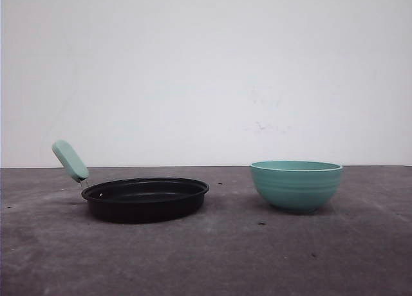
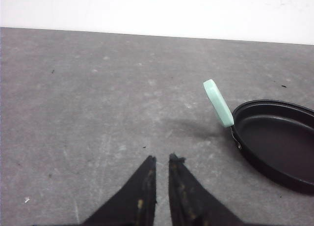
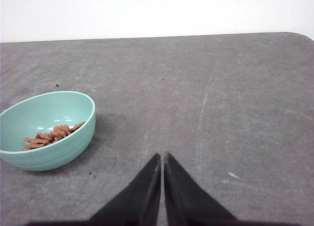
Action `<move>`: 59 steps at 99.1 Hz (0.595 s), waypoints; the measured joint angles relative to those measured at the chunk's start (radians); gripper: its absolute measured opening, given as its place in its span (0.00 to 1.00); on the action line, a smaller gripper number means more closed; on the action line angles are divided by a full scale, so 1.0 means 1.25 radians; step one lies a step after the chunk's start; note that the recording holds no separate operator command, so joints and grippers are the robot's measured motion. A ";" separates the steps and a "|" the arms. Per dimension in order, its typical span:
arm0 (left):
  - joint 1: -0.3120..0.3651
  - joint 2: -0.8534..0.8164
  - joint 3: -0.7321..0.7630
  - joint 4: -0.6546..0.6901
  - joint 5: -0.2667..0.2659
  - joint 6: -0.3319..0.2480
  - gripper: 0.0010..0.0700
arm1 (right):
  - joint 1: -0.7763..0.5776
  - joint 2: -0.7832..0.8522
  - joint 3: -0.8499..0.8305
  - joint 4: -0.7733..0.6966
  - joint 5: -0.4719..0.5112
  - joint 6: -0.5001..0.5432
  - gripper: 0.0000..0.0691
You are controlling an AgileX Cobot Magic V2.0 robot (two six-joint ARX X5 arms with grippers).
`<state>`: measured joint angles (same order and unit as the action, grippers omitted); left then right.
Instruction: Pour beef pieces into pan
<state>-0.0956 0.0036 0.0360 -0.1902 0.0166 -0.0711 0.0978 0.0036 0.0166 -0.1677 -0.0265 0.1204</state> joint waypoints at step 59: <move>0.000 0.000 -0.002 0.006 0.016 -0.058 0.02 | 0.000 0.000 0.000 0.000 -0.006 0.035 0.02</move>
<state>-0.0956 0.0036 0.0341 -0.1825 0.0368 -0.1440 0.0978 0.0036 0.0166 -0.1673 -0.0341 0.1646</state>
